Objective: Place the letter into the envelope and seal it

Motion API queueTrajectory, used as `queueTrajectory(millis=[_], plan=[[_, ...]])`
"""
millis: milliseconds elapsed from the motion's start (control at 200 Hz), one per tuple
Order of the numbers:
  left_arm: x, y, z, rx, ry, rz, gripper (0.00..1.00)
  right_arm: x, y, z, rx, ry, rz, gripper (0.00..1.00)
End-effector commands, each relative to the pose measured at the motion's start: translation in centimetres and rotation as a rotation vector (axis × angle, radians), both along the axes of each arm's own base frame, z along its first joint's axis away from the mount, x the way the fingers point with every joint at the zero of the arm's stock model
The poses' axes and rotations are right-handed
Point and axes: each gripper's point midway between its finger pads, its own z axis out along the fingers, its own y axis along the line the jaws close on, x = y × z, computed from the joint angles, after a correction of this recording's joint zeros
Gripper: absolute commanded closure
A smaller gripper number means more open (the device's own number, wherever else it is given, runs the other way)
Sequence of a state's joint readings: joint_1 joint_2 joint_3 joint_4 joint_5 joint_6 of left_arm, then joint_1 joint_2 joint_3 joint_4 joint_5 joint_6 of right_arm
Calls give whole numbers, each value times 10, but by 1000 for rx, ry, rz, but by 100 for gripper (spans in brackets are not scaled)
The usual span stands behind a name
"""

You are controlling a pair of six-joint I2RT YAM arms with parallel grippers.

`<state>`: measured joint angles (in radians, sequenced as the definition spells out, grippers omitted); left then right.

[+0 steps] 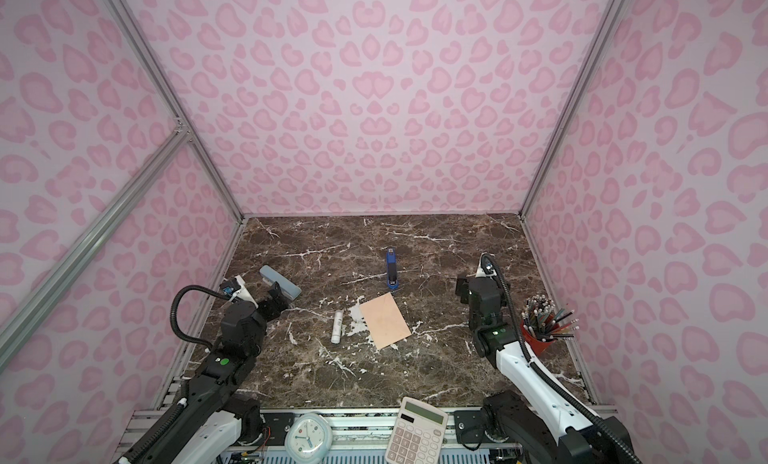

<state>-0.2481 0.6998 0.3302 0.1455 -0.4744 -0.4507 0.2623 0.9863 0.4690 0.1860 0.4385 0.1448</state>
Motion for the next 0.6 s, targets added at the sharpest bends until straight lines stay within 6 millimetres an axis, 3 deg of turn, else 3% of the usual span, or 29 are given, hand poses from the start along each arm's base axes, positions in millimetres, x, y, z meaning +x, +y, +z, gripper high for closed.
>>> queueTrajectory(millis=[0, 180, 415, 595], plan=[[0, 23, 18, 55, -86, 86, 3, 4, -18, 0, -2, -65, -80, 3], [3, 44, 4, 62, -81, 142, 3, 16, -26, -28, -16, -39, -98, 3], [16, 58, -11, 55, -103, 157, 3, 38, -26, -45, -90, -27, -51, 3], [39, 62, -21, 106, -76, 126, 3, 47, -19, -54, -95, -40, 26, 3]])
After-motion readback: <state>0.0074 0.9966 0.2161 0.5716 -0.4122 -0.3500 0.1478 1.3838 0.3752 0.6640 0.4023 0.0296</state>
